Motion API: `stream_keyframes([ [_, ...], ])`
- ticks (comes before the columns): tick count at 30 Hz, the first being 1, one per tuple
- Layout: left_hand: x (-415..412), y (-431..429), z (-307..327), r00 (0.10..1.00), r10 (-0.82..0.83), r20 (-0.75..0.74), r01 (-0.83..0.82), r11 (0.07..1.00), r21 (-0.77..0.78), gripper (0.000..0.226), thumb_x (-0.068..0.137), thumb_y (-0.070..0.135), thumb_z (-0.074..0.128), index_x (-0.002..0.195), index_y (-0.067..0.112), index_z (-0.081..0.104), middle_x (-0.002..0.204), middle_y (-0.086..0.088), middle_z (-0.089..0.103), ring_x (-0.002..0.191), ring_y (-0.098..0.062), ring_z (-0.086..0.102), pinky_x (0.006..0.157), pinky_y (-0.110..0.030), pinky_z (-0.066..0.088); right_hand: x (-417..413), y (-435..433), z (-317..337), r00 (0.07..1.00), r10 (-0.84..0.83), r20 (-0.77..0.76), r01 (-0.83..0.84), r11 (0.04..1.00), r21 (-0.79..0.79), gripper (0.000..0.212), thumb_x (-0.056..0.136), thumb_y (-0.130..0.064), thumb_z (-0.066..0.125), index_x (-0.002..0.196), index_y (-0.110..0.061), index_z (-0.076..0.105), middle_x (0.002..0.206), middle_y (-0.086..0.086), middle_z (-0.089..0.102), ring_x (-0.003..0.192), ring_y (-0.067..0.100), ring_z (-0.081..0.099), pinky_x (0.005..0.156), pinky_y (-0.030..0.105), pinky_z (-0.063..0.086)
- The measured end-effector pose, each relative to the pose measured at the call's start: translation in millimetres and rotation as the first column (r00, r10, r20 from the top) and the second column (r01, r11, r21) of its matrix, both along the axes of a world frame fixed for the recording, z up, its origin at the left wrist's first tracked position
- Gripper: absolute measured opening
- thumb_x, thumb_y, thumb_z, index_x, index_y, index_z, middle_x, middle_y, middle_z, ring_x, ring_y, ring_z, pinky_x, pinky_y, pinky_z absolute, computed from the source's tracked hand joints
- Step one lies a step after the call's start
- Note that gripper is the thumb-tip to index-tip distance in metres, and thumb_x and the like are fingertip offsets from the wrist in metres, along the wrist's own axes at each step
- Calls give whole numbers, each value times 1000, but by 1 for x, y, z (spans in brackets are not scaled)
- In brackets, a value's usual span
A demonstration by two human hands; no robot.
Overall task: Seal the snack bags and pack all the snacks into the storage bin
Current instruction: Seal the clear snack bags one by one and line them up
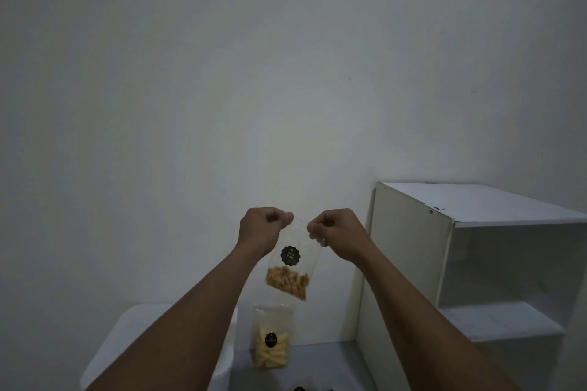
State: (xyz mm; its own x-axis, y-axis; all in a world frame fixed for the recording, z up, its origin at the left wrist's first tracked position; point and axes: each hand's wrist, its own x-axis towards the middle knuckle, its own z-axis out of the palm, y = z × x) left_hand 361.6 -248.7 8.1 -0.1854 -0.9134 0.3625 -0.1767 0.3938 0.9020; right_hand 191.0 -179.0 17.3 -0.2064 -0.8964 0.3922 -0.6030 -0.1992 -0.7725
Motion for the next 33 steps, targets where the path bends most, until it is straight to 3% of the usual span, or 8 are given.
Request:
stream_keyframes([
  [4,-12,6,4,957,289,26,-290,955,61,36,78,45,78,95,16,66,91,2,67,89,-19,64,81,-32,51,12,-7,-2,994,-99,-47,98,995,-33,13,88,-23,65,79,-19,73,71,-5,72,69,18,69,70,40,61],
  [7,-12,6,7,990,129,-62,-105,951,292,43,78,44,79,85,3,71,82,-8,73,78,-21,71,76,-35,61,15,-9,-8,991,-114,-68,111,992,-53,13,89,-23,65,80,-21,73,71,-8,72,66,14,69,69,41,61],
  [11,-10,4,6,973,20,-229,82,901,427,28,84,18,76,89,-8,71,72,-15,70,62,-21,67,72,-31,63,19,-9,-13,990,-91,-110,85,995,-60,12,89,-24,65,80,-22,74,70,-7,71,60,12,68,69,41,61],
  [14,-11,1,7,964,4,-266,121,883,453,17,85,3,69,93,-12,69,75,-19,69,67,-22,67,67,-30,62,19,-10,-18,992,-71,-108,66,997,-51,11,88,-24,66,83,-24,75,70,-8,71,62,11,68,70,42,61],
  [20,-11,0,6,945,-62,-321,224,837,498,21,82,6,77,95,-8,70,86,-20,76,78,-23,76,65,-27,62,14,-9,-20,996,-65,-69,61,997,-48,8,86,-27,70,86,-23,76,73,-8,73,66,11,70,71,42,61],
  [25,-13,0,5,937,-105,-332,275,809,519,15,78,-6,71,93,-12,71,87,-22,76,84,-28,76,75,-32,62,11,-7,-22,999,-33,-28,32,999,-18,15,83,-37,73,88,-23,77,78,-9,74,71,9,71,72,38,62],
  [29,-10,0,5,949,-96,-299,245,822,515,16,74,-6,74,89,-9,73,86,-20,76,75,-22,76,61,-26,60,14,-6,-22,1000,-17,-17,17,1000,2,24,85,-41,70,88,-18,77,78,-5,75,72,11,72,74,35,62],
  [33,-6,0,1,944,-165,-287,291,826,483,14,81,-1,73,94,-7,73,87,-15,77,78,-20,76,67,-26,62,13,-8,-18,988,27,151,-35,998,54,19,88,-21,68,82,-5,75,75,10,74,70,20,72,76,40,62],
])
